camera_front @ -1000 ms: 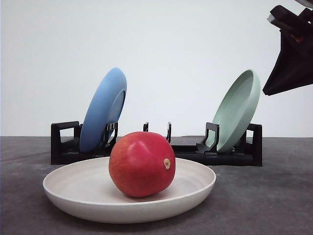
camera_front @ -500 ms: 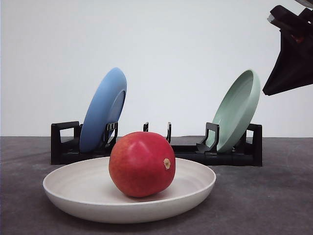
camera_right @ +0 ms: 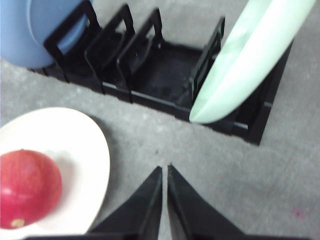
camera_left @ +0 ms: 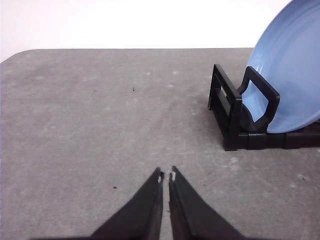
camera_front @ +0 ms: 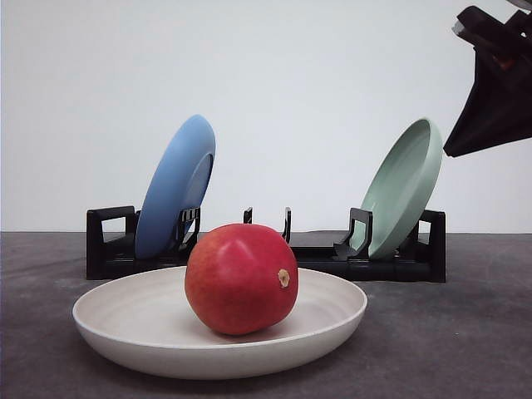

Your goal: Place pomegranate in white plate

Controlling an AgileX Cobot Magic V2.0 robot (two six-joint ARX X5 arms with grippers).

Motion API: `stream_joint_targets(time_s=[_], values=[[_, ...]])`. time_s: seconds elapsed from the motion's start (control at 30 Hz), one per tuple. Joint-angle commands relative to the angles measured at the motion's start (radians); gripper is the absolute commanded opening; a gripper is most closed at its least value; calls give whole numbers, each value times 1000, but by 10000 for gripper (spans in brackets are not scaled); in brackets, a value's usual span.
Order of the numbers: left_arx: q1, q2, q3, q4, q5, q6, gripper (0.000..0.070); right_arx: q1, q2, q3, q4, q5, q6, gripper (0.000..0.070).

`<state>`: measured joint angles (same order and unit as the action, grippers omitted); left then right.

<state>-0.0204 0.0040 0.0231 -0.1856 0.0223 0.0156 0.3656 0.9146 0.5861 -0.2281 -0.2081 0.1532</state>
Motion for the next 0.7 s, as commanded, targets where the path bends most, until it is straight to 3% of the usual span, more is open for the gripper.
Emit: stream_joint_targets(time_s=[0.0, 0.43, 0.53, 0.67], values=[[2, -2, -11, -1, 3, 18, 0, 4, 5, 5, 21, 0, -7, 10], [2, -2, -11, -1, 3, 18, 0, 4, 5, 5, 84, 0, -8, 11], [2, -2, -11, -1, 3, 18, 0, -1, -26, 1, 41, 38, -110, 11], [2, -2, -11, -1, 3, 18, 0, -24, -130, -66, 23, 88, -137, 11]])
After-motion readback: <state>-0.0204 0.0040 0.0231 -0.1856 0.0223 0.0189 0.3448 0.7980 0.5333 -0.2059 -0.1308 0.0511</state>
